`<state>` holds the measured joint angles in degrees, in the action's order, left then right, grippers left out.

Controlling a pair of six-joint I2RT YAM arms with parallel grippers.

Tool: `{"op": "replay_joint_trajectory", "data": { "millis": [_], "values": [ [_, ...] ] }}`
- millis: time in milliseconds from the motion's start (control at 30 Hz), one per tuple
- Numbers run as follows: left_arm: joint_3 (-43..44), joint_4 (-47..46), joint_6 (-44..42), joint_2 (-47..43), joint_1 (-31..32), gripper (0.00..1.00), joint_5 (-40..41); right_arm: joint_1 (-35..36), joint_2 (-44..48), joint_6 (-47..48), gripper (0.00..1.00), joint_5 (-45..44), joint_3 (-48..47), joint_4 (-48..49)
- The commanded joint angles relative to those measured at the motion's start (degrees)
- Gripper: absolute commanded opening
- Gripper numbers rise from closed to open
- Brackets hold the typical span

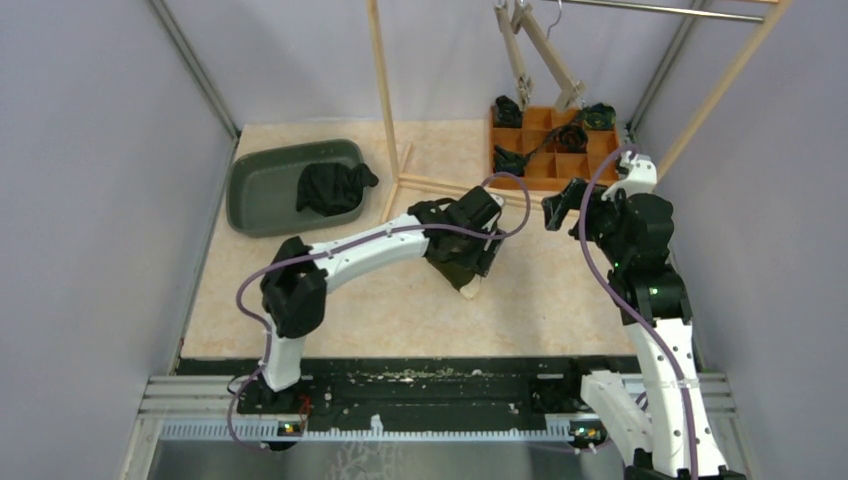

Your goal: Clip the underwear to the hanger

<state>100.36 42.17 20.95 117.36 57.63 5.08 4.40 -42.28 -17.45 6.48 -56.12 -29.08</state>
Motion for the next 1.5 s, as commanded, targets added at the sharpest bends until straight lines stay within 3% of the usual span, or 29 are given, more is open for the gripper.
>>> {"op": "replay_joint_trajectory", "data": {
  "millis": [0, 133, 233, 500, 900, 1033, 1200, 1300, 1467],
  "values": [
    [-7.5, -8.8, -0.5, -9.5, 0.1, 0.78, 3.9, 0.3, 0.6, 1.3, 0.96, -0.9, -2.1, 1.0],
    [-16.0, -14.5, -2.4, -14.1, -0.6, 0.80, 7.6, 0.3, 0.5, 1.5, 0.96, -1.0, -2.5, 0.8],
    [-20.1, -18.4, -3.9, -14.8, -2.2, 0.79, 5.8, 0.3, 0.5, 1.2, 0.96, -0.8, -2.1, 1.2],
    [-19.3, -19.9, -2.5, -9.2, -5.9, 0.78, 14.6, 0.3, 1.1, 1.3, 0.96, -1.4, -2.4, 0.5],
    [-22.0, -31.4, 1.8, -8.8, -11.7, 0.77, 2.3, 0.3, 0.5, 0.6, 0.96, -1.0, -2.3, 1.0],
    [-18.3, -31.3, 1.0, -5.4, -11.7, 0.77, 0.1, 0.3, 0.5, 0.5, 0.96, -1.2, -3.2, 0.7],
    [-12.0, -23.4, 2.2, -4.2, -11.8, 0.76, 5.4, 0.3, -0.3, 0.8, 0.96, -1.6, -8.3, 0.2],
    [-13.5, -21.2, 4.4, -8.4, -13.0, 0.76, 11.2, 0.3, -1.8, 0.4, 0.95, -0.9, -13.6, 0.5],
    [-20.1, -23.7, 6.9, -17.5, -16.0, 0.77, 12.1, 0.3, -5.8, -0.7, 0.95, 0.9, -24.3, 0.5]
  ]
}}
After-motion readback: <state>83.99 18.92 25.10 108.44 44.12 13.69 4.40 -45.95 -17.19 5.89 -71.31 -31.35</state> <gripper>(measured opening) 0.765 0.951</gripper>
